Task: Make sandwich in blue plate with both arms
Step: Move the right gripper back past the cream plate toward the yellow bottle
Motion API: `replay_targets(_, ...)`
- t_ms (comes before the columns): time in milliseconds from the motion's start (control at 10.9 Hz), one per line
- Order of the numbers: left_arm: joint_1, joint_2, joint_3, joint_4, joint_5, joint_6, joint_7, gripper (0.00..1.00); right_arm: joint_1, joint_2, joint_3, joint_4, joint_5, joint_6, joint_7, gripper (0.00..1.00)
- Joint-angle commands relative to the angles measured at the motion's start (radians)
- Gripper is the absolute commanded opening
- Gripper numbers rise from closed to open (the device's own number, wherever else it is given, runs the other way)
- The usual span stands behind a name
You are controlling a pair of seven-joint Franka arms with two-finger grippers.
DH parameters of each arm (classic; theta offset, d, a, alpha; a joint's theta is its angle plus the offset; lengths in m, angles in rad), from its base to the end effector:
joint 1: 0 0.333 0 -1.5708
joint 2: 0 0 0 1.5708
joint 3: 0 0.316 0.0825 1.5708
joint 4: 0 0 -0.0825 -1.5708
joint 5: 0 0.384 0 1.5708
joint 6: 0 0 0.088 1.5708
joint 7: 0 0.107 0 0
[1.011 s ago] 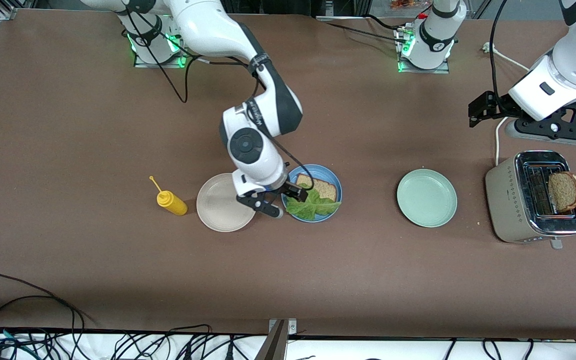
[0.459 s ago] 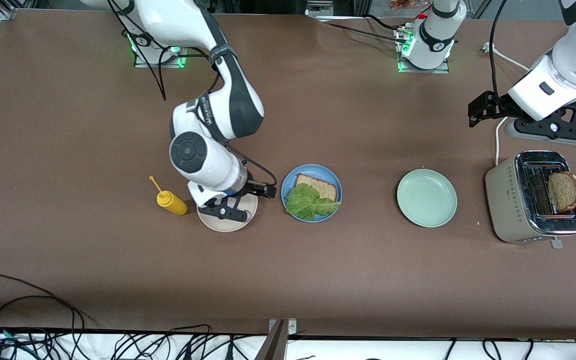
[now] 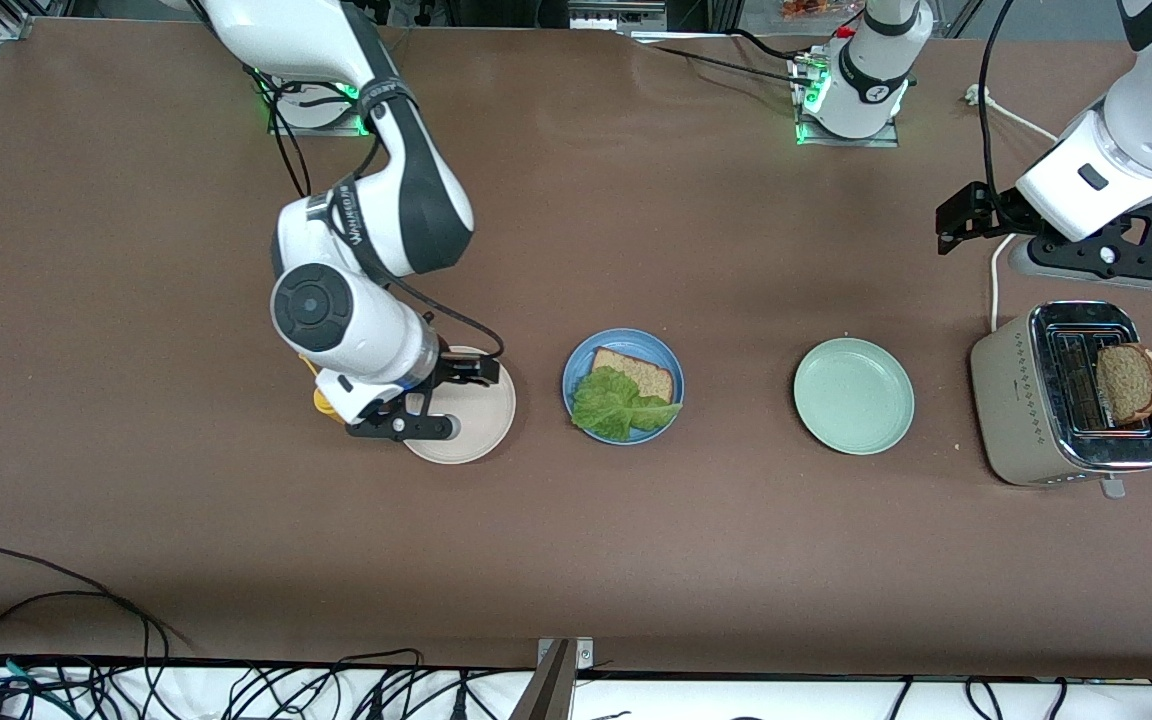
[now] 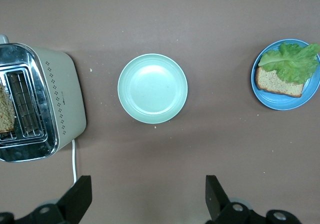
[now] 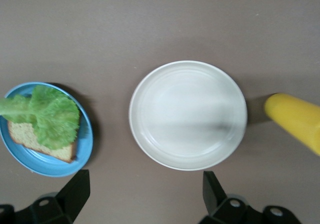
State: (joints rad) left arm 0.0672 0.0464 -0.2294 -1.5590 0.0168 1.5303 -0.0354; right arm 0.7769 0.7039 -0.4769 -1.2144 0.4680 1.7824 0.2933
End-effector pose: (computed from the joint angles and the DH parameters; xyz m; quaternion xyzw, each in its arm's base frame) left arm 0.5565 -0.0862 0.6014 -0.9973 0.0634 0.0364 0.0068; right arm 0.6493 0.3378 0.3857 -0.9966 0.0086 0.0531 0.0616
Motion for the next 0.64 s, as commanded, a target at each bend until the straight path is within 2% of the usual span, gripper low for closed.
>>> replay_targets(0, 0.0, -0.005, 0.001, 0.013, -0.02, -0.016, -0.006, 1.0, -0.16, -0.11, 0.191, -0.086, -0.138, -0.011, -0.123, 1.0)
replay_targets(368, 0.0, -0.005, -0.001, 0.014, -0.02, -0.016, -0.008, 1.0, -0.344, -0.164, 0.372, -0.132, -0.258, -0.008, -0.291, 1.0)
replay_targets(551, 0.0, -0.005, -0.001, 0.013, -0.02, -0.016, -0.006, 1.0, -0.395, -0.193, 0.411, -0.169, -0.278, -0.008, -0.377, 1.0)
